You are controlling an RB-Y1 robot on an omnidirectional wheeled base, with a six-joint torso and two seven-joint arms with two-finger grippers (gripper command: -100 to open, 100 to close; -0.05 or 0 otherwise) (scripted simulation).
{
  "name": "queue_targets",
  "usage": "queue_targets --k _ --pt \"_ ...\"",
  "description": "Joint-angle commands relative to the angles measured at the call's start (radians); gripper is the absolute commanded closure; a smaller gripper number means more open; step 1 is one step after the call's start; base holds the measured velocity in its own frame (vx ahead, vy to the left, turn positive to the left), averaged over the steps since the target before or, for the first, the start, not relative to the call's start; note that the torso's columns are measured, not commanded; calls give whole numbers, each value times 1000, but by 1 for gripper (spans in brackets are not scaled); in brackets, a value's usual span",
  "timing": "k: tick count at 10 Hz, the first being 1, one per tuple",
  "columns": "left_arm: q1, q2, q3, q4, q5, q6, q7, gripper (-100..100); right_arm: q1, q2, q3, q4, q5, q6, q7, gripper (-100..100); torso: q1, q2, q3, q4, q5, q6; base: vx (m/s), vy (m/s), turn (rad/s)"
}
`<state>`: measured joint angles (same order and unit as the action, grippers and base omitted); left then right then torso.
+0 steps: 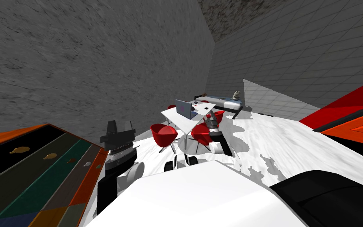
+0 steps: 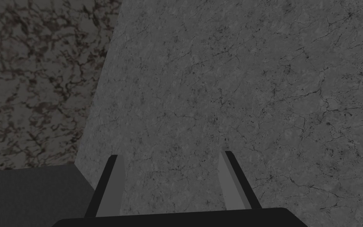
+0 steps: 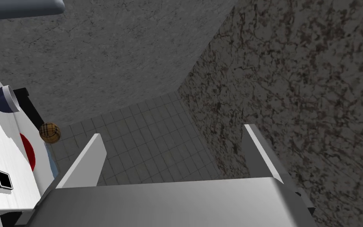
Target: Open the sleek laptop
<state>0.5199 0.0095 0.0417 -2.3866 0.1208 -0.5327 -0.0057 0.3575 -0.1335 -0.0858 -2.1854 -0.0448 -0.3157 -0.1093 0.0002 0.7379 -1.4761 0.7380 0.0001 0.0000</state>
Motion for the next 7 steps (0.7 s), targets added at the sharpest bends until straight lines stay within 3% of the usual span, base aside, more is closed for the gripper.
queue_targets --k 1,3,6,7 --pt "0 0 0 0 0 0 0 0 -50 -17 -7 50 -50 68 -51 -100 0 0 0 0 0 0 -17 0 -8" --pt "0 0 0 0 0 0 0 0 -110 -32 -19 107 -120 137 -117 -100 0 0 0 0 0 0 -19 -1 -28" --pt "0 0 0 0 0 0 0 0 -143 -37 -26 138 -171 215 -167 -100 0 0 0 0 0 0 -16 -2 -14" --pt "0 0 0 0 0 0 0 0 -177 -40 -34 169 -213 251 -209 -100 0 0 0 0 0 0 -17 -2 -25"
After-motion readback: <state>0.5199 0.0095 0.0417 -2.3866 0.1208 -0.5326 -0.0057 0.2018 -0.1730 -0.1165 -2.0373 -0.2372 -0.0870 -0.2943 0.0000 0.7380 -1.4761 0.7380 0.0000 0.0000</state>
